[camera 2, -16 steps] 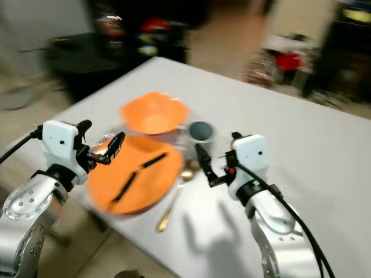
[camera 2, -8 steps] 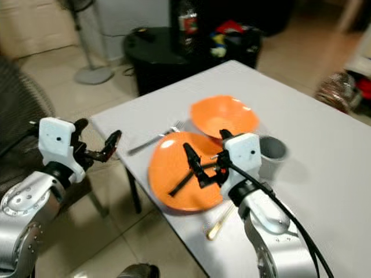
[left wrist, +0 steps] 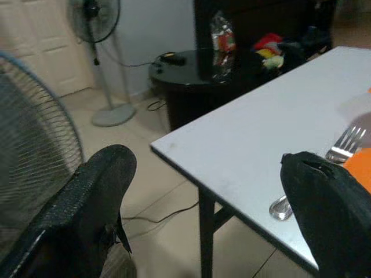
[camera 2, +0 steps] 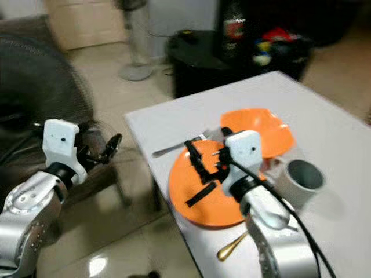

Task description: Setting the table

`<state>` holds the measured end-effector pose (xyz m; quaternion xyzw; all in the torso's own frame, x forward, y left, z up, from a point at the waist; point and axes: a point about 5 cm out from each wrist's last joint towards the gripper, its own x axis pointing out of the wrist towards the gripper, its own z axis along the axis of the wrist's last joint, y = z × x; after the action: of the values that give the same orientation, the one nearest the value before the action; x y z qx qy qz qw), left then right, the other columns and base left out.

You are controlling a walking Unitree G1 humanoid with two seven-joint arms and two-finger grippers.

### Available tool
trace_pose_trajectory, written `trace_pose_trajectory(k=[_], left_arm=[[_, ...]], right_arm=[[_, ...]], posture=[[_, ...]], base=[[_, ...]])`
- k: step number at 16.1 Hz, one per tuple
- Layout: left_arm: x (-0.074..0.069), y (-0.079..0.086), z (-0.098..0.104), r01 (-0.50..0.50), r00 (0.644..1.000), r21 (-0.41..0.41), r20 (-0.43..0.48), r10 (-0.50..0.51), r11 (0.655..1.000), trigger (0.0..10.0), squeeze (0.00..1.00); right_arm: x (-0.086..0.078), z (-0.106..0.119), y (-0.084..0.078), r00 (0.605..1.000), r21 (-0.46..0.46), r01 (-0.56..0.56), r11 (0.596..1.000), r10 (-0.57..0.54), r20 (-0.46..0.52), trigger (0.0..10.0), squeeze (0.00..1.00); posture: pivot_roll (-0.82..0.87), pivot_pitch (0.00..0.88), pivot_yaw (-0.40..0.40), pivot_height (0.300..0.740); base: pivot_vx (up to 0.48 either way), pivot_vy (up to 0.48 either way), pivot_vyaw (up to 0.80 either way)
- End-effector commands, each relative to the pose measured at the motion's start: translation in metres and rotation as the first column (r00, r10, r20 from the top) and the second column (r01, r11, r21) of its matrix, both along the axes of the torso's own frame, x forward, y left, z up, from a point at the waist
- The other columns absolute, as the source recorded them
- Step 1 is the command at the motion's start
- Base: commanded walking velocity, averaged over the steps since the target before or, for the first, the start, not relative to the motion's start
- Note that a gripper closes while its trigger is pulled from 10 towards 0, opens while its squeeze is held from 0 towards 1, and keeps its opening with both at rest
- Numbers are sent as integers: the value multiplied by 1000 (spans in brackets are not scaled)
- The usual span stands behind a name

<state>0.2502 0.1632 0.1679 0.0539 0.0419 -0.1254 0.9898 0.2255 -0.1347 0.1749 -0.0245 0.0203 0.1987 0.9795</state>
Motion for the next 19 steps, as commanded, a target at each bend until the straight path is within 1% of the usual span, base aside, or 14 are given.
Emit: trace_pose_trajectory(k=[1,5,7,12,13,15,17,19], left_arm=[[1,1,3,-10,1000,15,8,10,1000,10000,0],[4,0,3,-33,999,-12,-4,33,999,10000,0],[4,-2,2,-14,1000,11,-3,14,1000,10000,0],[4,-2,3,-33,999,0,0,33,999,10000,0],[4,-4,4,-34,999,-4,3,34,999,10000,0],[4,-3,2,-57,998,-17,-1,57,998,10000,0],[2,-4,2,-36,999,-18,-4,36,999,10000,0],[3,-1,1,-57,998,-15,-10,57,998,10000,0]], right_arm=[[2,0,1,1000,6,2,1000,-2,2,10000,941],[5,-5,1,1000,3,0,1000,0,-17,10000,945],[6,-5,1,1000,8,4,1000,-4,-19,10000,941],[7,-7,3,999,10,-24,1000,24,-32,10000,945],[8,-7,3,999,11,-34,999,34,-32,10000,945],[10,-5,4,999,10,-46,999,46,-30,10000,945],[10,-4,4,998,14,-51,999,52,-28,10000,945],[10,-6,4,998,15,-44,999,45,-36,10000,945]], posture=[[73,0,27,740],[73,0,26,740],[74,0,19,740],[77,0,16,740],[79,0,2,740],[74,0,2,740],[75,0,-4,740],[76,0,6,740]], base=[[0,0,800],[0,0,800],[0,0,800],[0,0,800],[0,0,800],[0,0,800],[0,0,800],[0,0,800]])
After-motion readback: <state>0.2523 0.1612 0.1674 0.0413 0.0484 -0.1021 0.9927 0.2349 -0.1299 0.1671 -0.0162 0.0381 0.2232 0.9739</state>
